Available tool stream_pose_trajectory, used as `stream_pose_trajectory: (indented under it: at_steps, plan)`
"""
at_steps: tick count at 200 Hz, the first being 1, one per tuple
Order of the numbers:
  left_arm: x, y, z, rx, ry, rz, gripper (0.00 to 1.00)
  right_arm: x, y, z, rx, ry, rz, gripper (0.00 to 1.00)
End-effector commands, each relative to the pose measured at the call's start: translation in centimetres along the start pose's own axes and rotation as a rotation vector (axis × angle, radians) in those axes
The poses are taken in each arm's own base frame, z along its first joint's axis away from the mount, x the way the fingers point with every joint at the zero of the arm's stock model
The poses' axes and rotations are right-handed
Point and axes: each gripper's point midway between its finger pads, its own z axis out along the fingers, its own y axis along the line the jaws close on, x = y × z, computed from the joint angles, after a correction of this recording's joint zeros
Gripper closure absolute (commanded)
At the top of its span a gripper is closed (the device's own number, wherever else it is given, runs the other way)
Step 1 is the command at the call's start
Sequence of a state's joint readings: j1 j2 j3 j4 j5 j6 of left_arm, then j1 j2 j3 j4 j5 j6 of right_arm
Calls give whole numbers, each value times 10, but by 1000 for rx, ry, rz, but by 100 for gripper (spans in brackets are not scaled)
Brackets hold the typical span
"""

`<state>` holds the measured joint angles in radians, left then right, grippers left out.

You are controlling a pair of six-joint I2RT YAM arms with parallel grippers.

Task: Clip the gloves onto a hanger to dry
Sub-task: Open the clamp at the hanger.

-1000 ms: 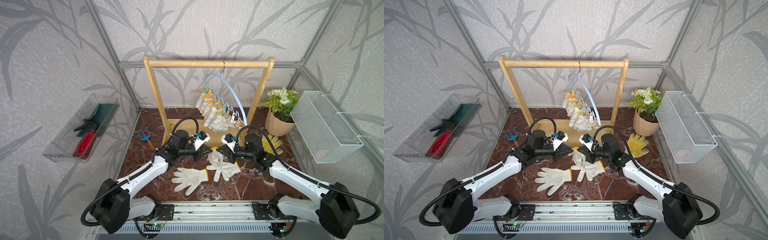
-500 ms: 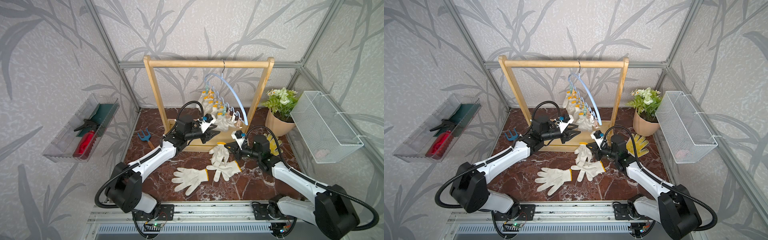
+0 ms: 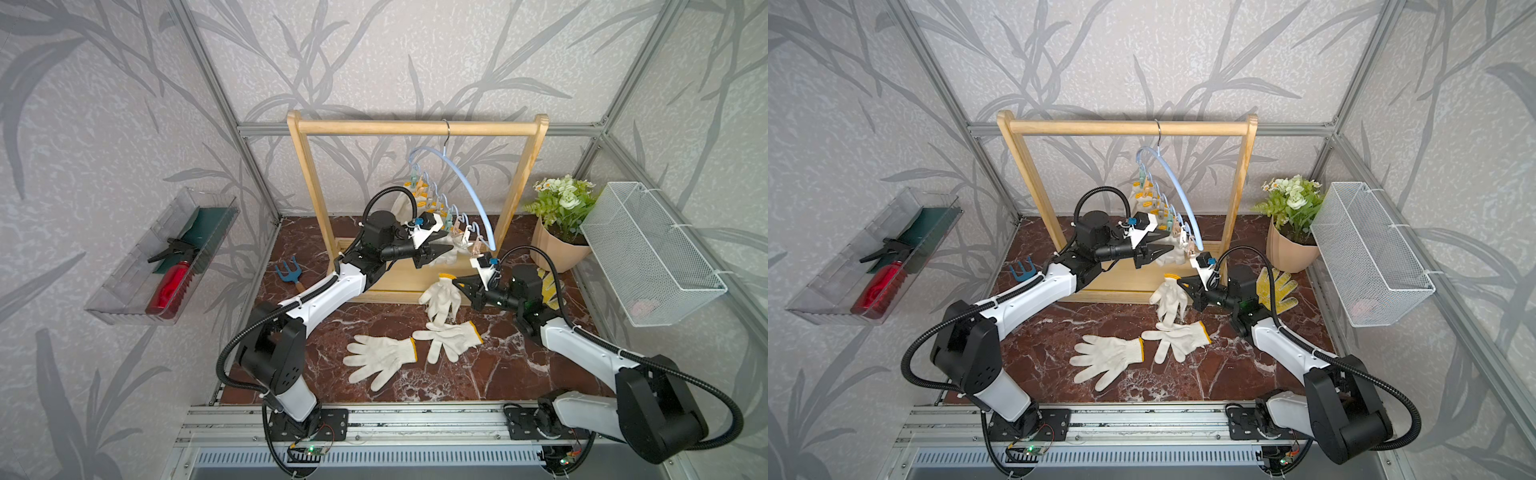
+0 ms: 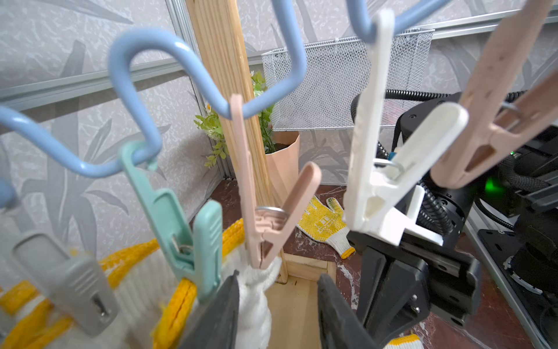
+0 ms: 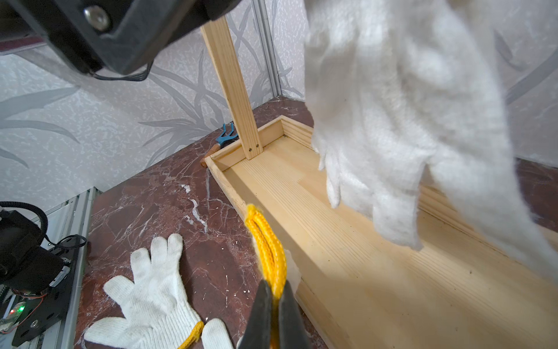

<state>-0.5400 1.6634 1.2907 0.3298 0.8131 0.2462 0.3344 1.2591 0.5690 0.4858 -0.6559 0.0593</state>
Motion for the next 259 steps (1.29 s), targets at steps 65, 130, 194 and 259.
stream_pose_trajectory:
  at_steps: [65,130,194,259]
  plan:
    - [-31,19,15,-67,-91,102,57,-12,5,-1,-22,-16,-33,100]
    - [-46,7,22,-38,-145,121,55,-9,5,-1,-23,-6,-34,100]
    - [-51,6,35,-146,-198,134,50,-4,-7,-7,71,16,-31,100]
    - [-58,12,42,-229,-216,140,52,3,-7,-8,72,38,-22,100]
